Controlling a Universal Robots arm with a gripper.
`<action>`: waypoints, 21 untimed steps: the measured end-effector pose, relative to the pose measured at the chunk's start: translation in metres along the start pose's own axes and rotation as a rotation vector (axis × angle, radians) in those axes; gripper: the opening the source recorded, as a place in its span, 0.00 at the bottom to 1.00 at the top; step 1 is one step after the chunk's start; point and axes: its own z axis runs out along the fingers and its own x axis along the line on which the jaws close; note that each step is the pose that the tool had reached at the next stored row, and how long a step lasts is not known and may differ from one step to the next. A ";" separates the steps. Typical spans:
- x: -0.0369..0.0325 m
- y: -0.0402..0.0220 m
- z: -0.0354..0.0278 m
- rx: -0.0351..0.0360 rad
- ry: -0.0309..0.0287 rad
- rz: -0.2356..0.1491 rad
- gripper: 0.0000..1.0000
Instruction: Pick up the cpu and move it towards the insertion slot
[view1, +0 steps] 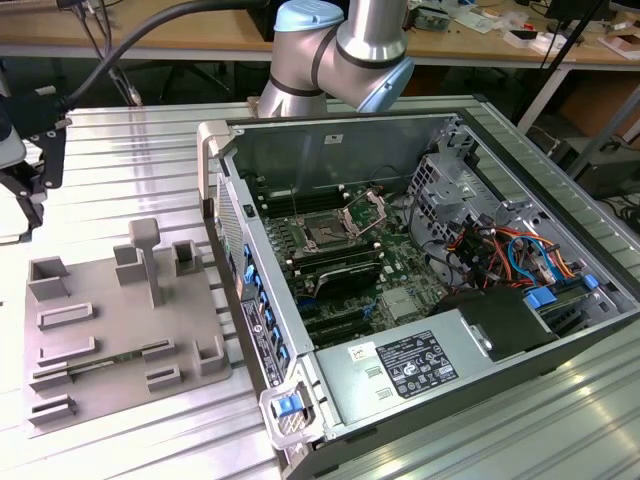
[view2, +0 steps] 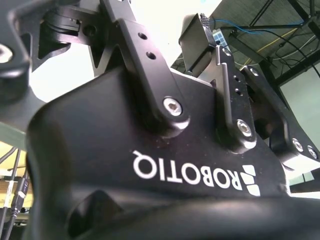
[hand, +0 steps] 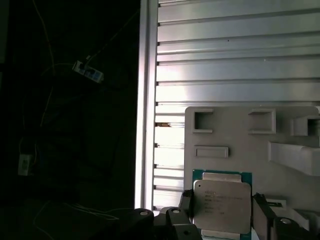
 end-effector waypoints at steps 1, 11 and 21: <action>0.0000 0.0001 -0.0007 -0.0001 0.0000 0.000 0.55; 0.0000 0.0005 -0.0102 0.0001 0.0000 0.000 0.55; 0.0000 0.0009 -0.0169 0.0000 0.0000 0.000 0.55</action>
